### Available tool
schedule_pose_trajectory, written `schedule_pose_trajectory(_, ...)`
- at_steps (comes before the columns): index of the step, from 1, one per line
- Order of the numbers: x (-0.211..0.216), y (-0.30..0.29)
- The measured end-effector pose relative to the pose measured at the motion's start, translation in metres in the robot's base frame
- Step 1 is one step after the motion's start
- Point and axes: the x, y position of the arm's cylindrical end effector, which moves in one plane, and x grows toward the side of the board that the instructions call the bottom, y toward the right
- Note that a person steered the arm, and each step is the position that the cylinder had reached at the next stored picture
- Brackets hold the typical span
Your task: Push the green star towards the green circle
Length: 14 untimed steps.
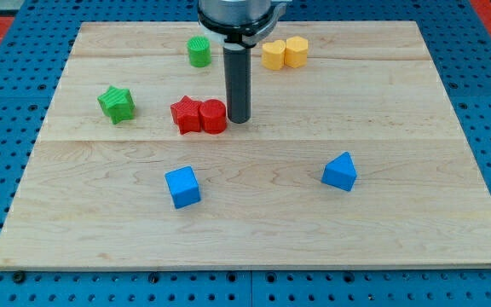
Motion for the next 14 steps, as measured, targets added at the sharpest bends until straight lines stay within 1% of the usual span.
schedule_pose_trajectory(1,0.061,0.018)
schedule_pose_trajectory(2,0.076,-0.092)
schedule_pose_trajectory(3,0.044,-0.176)
schedule_pose_trajectory(4,0.007,-0.175)
schedule_pose_trajectory(6,0.014,-0.178)
schedule_pose_trajectory(7,0.016,-0.208)
schedule_pose_trajectory(8,-0.019,-0.230)
schedule_pose_trajectory(9,-0.029,-0.221)
schedule_pose_trajectory(10,-0.005,-0.220)
schedule_pose_trajectory(11,0.033,-0.210)
schedule_pose_trajectory(12,0.014,-0.189)
schedule_pose_trajectory(13,-0.033,-0.182)
schedule_pose_trajectory(14,-0.055,-0.181)
